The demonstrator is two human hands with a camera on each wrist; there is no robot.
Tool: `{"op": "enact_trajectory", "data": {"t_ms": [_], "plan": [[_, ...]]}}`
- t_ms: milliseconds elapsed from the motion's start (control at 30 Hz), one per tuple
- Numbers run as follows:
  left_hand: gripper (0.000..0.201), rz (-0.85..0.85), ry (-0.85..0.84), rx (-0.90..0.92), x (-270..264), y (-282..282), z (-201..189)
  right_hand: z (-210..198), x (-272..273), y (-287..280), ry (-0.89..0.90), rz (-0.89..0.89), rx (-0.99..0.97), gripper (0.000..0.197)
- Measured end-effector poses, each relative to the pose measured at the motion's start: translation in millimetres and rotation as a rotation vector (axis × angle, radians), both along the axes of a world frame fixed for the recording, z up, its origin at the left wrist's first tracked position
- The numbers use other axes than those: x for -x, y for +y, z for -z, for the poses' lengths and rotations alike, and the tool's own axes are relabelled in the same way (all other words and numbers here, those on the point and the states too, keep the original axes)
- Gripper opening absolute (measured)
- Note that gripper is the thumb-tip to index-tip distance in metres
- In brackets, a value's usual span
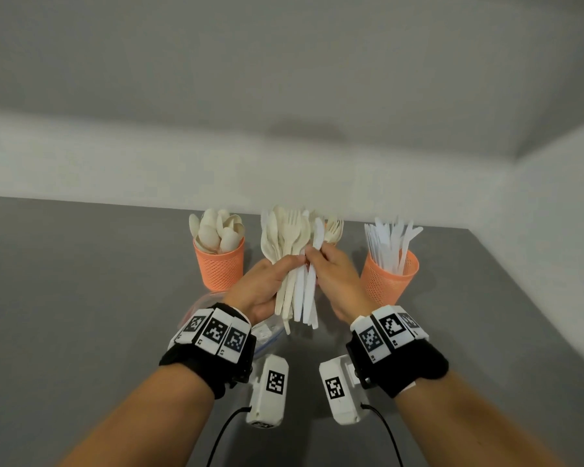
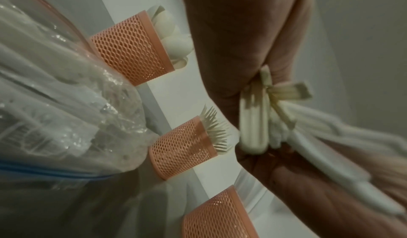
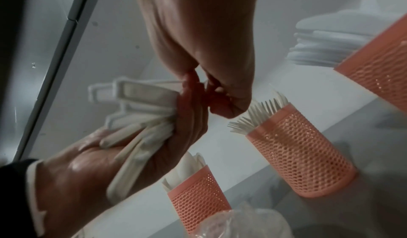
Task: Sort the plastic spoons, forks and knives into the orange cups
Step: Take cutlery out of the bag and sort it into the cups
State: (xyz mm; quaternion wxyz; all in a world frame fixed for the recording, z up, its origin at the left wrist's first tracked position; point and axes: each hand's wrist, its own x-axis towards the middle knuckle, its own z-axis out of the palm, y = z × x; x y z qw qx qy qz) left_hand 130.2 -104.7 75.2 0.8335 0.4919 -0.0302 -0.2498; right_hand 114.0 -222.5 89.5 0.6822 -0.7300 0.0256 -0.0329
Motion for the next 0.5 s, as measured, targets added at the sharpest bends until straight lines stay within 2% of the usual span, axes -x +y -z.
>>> {"op": "enact_trajectory", "data": {"t_ms": [100,233,400,500], "plan": [[0.027,-0.011,0.012,-0.027,-3,-7,2,2,1,-5,0.003,-0.039,0.076,0.026],[0.026,-0.019,0.028,-0.014,-5,-15,1,-1,3,-15,0.006,-0.11,0.073,0.019],[0.03,-0.025,0.038,-0.003,-6,-26,1,-2,2,-25,0.064,-0.16,0.137,0.029],[0.028,-0.042,0.015,-0.003,-4,-31,3,-2,3,-32,0.039,-0.168,0.216,0.028]]}}
